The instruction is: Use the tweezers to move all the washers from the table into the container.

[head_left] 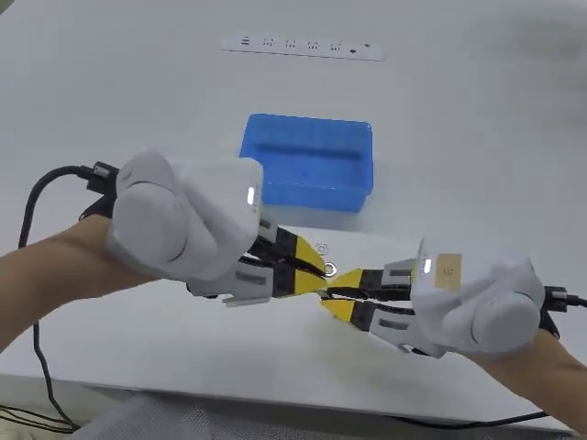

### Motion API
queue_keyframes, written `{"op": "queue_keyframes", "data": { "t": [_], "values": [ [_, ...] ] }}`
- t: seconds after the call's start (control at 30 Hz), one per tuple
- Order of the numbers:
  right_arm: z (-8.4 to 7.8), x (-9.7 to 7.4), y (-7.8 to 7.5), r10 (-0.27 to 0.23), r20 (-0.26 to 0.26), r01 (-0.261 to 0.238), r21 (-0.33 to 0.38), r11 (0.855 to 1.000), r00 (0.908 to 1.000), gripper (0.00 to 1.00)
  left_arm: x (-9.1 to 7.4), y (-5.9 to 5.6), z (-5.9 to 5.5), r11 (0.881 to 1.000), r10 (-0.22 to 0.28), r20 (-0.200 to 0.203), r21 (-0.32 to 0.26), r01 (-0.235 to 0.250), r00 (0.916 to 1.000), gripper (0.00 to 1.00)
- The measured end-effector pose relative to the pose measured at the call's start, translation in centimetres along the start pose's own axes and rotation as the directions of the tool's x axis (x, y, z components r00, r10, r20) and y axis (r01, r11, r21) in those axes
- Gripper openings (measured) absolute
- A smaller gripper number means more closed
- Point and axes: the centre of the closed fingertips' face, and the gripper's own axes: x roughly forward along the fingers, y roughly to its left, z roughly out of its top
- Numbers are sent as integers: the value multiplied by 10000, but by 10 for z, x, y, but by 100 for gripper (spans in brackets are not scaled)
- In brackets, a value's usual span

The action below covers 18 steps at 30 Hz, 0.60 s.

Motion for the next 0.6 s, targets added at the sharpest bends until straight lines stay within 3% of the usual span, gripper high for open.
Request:
{"op": "queue_keyframes", "data": {
  "t": [0.13,0.37,0.6],
  "values": [
    [-1,-2,0,33,109,-34,64,10000,9999,6,3,2,2,10000,-2,133,-48,2,9999,6],
    [-3,-6,-2,75,300,-82,237,9997,9995,6,11,5,10,9969,160,980,-776,-83,9951,7],
    [-4,-8,-2,97,505,-119,437,9990,9987,6,3,13,2,9949,309,937,-986,-216,9951,12]
  ]
}}
